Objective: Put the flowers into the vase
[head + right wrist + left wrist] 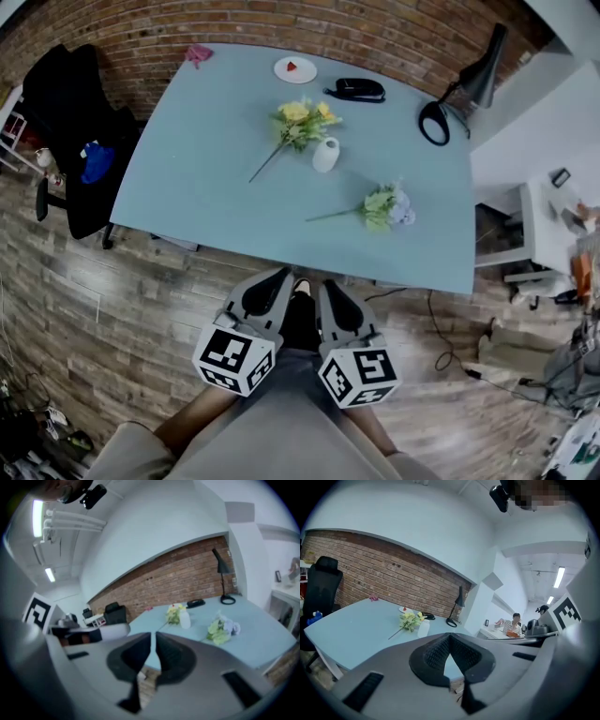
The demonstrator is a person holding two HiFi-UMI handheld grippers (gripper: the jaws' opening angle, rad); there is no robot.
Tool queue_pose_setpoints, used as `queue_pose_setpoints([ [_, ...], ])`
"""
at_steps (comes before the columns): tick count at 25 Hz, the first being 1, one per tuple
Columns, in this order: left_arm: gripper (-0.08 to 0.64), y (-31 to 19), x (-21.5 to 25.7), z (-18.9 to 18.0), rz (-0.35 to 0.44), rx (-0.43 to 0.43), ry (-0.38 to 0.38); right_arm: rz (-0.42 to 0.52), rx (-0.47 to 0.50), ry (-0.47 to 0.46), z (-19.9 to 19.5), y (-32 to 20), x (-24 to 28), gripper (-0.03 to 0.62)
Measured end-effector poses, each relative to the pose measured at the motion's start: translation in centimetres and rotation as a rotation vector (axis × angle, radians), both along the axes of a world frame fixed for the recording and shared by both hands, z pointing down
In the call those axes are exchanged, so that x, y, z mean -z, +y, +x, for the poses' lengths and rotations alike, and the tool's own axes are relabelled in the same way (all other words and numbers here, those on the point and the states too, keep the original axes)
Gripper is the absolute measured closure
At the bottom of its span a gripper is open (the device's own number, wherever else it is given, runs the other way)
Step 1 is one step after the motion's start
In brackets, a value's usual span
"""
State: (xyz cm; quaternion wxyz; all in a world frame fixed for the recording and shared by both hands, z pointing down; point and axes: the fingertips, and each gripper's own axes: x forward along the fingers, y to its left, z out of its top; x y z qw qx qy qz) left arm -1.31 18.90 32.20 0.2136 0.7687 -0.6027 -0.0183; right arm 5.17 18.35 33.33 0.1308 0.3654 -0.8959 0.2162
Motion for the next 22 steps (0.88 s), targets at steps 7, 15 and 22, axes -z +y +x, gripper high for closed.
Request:
queue_pose_setpoints([
  [7,0.545,-2.1,-1.2,-1.4,-0.035,-0.001,-0.002,-0.042,-0.018,-0.017,-1.1,-2.1,-0.9,0.566],
  [15,0.545,-6.6,-2.5,-2.5,-0.062,-0.035,-0.019,-0.092,-0.068,-0.037,-1.9,-7.0,-2.7,0.566],
  [22,0.545,-11.9,-3.2,-4.1,-0.093,-0.072,-0.029,-0.133,-0.087,-0.036,-4.0,-12.4,-3.6,0.565],
])
